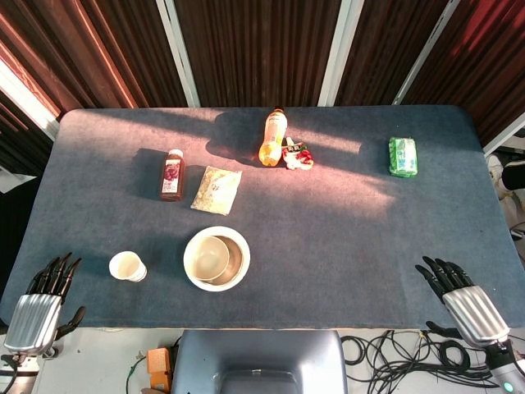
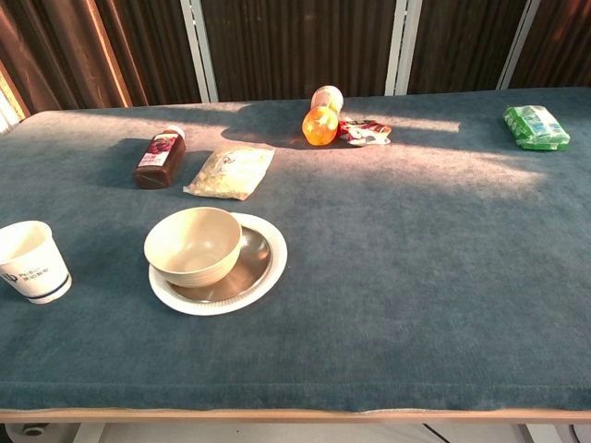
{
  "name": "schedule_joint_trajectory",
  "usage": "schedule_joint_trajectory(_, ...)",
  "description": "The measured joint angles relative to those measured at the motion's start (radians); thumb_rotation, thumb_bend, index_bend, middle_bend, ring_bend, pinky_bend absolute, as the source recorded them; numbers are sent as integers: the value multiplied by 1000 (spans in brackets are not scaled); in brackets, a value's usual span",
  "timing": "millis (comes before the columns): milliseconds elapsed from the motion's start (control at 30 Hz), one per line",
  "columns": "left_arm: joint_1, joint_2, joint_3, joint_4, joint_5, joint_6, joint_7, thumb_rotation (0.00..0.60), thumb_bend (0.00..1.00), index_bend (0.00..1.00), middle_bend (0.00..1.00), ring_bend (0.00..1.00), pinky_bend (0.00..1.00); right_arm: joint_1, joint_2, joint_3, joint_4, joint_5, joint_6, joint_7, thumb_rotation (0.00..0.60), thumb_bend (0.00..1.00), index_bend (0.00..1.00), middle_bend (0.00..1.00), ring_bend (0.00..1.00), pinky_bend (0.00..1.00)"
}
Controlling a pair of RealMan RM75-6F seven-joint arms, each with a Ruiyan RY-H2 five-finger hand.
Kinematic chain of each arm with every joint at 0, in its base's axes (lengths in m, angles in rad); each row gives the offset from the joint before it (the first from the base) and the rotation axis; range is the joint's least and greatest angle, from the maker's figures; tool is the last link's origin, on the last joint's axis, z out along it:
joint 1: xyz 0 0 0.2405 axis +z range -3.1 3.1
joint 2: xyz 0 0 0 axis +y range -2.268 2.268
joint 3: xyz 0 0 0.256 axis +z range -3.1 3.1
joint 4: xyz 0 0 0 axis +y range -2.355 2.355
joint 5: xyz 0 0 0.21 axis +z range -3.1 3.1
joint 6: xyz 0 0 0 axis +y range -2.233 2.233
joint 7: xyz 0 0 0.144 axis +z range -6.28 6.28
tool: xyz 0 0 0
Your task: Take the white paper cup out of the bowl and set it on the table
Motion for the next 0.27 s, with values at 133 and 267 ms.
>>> schedule_joint_trajectory(133, 7, 13, 17, -4, 8, -18, -1, 600, 288, 0, 0, 0, 185, -3, 1, -3, 1, -4, 3, -2, 600, 29, 0, 0, 0, 107)
schedule_joint_trajectory(267, 15, 34, 12, -18, 0, -39, -25, 600, 288, 0, 0, 0, 186, -10, 3, -6, 3, -11, 20, 3, 600, 29, 0, 0, 0, 107)
